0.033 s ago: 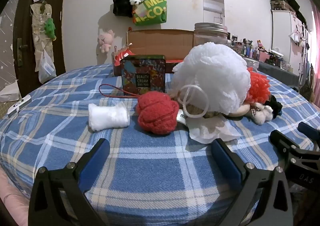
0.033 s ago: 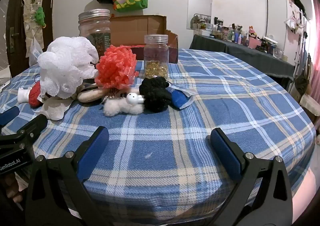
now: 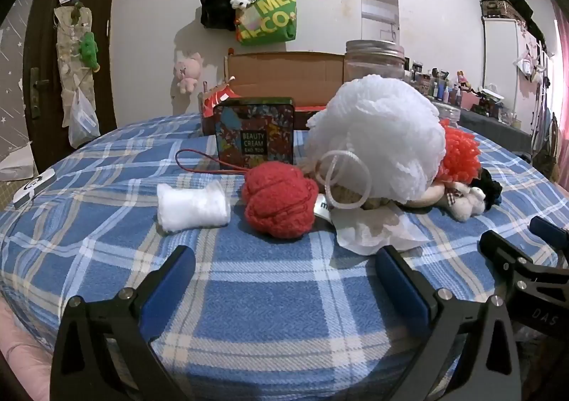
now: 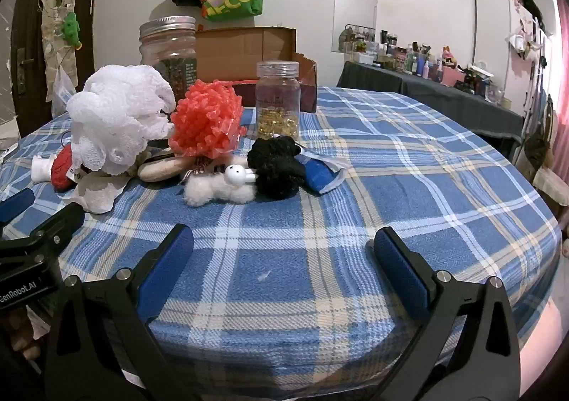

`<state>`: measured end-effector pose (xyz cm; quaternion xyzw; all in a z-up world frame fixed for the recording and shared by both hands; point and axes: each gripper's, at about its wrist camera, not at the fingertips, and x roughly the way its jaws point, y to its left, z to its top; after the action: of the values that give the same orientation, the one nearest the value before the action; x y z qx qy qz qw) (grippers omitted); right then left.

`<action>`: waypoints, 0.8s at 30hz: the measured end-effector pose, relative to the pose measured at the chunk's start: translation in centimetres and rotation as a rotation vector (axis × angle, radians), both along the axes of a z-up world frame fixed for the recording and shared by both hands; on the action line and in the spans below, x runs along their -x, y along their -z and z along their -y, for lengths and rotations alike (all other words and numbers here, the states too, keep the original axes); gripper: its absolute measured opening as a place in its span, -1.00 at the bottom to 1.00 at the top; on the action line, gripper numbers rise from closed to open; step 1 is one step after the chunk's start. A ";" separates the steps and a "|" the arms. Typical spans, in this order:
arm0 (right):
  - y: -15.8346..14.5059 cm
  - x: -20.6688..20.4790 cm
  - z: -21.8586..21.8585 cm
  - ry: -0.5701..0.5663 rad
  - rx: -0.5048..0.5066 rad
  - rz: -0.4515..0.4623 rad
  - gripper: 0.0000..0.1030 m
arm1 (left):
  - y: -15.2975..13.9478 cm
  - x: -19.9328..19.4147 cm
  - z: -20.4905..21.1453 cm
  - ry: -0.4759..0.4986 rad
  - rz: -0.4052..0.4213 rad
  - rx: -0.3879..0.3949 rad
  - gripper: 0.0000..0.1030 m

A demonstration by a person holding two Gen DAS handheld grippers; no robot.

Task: Organize soft objects

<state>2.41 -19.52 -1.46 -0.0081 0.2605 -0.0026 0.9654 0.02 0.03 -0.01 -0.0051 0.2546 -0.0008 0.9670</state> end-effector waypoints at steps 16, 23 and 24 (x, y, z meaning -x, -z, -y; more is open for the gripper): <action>0.0 0.0 0.0 0.000 0.002 0.005 1.00 | 0.0 0.0 0.0 0.000 0.003 -0.006 1.00; 0.0 0.0 -0.1 0.000 0.003 0.006 1.00 | 0.0 0.0 0.0 0.000 0.002 -0.006 1.00; 0.0 0.1 0.0 0.000 0.003 0.006 1.00 | 0.0 0.0 0.0 0.000 0.002 -0.006 1.00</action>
<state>2.36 -19.47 -1.47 -0.0095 0.2576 -0.0031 0.9662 0.02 0.00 -0.01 -0.0022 0.2536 -0.0003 0.9673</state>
